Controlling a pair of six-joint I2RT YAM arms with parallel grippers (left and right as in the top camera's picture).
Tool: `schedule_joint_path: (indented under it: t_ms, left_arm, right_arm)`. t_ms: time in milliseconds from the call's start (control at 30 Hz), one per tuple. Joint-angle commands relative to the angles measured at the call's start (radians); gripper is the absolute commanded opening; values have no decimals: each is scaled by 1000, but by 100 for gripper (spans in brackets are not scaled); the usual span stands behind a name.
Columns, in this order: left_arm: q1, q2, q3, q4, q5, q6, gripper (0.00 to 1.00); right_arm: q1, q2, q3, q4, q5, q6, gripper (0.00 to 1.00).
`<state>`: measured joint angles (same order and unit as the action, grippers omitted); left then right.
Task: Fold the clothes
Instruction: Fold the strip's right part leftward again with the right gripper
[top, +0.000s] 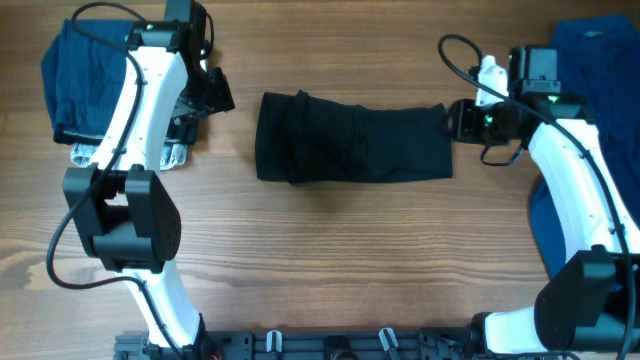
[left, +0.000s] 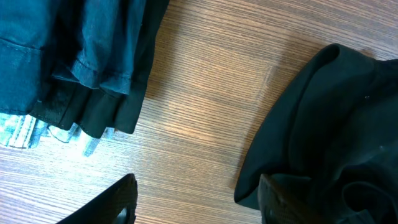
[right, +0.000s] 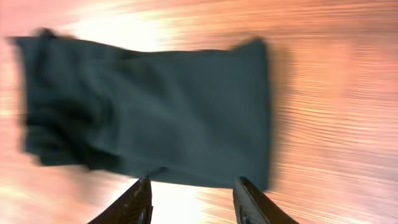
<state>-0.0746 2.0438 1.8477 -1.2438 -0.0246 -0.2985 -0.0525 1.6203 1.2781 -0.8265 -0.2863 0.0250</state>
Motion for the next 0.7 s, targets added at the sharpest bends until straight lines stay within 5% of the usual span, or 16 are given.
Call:
schedule_joint_path:
  t_ms: [0,567,600,667]
  left_arm:
    - [4,-34,0,-3,12,-10,65]
    - [4,-33,0,-3,12,-10,68]
    - [4,-33,0,-3,12,-10,68]
    - [4,-33,0,-3,12,-9,68]
  right_arm:
    - [-11,42,-34,52,149,-79,47]
    - [-11,393,-64,251,4,-40,46]
    - [-11,393,-67,260,4,-39,40]
    - [-11,393,-67,265,5,-39,8]
